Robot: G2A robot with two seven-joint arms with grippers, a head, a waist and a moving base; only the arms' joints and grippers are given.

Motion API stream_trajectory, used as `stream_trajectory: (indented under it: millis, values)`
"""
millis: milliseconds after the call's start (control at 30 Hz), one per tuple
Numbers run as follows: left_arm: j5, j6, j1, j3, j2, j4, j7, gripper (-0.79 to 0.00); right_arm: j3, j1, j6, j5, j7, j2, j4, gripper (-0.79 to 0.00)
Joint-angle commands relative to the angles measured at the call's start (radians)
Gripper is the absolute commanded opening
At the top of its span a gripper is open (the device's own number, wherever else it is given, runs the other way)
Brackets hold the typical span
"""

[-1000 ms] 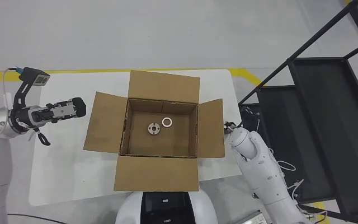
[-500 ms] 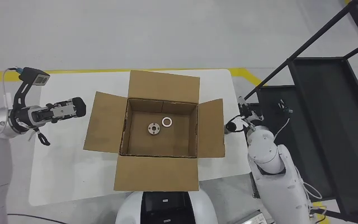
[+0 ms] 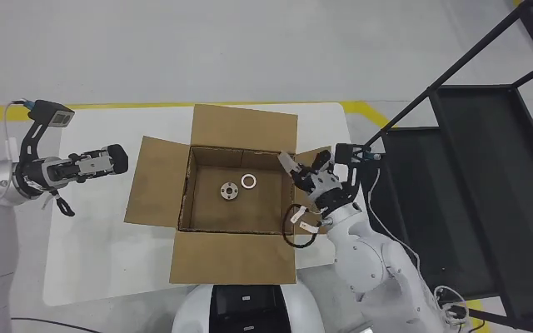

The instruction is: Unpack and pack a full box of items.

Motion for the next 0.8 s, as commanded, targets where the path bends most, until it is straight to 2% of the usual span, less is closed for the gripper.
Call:
stream_trajectory:
  millis: [0, 133, 267, 433, 533, 767]
  values:
    - [0.000, 0.000, 0.000, 0.000, 0.000, 0.000, 0.000, 0.000, -0.069, 0.037, 0.010, -0.036, 0.138, -0.002, 0.016, 0.000]
    - [0.000, 0.000, 0.000, 0.000, 0.000, 0.000, 0.000, 0.000, -0.186, 0.157, 0.084, -0.099, 0.346, -0.016, 0.117, 0.000]
    - [0.000, 0.000, 0.000, 0.000, 0.000, 0.000, 0.000, 0.000, -0.280, 0.285, 0.194, -0.131, 0.458, -0.043, 0.253, 0.000]
    - [0.000, 0.000, 0.000, 0.000, 0.000, 0.000, 0.000, 0.000, -0.332, 0.397, 0.290, -0.085, 0.480, -0.077, 0.403, 0.000]
    - [0.000, 0.000, 0.000, 0.000, 0.000, 0.000, 0.000, 0.000, -0.341, 0.452, 0.312, -0.032, 0.497, -0.094, 0.471, 0.000]
    - [0.000, 0.000, 0.000, 0.000, 0.000, 0.000, 0.000, 0.000, -0.341, 0.452, 0.312, -0.032, 0.497, -0.094, 0.471, 0.000]
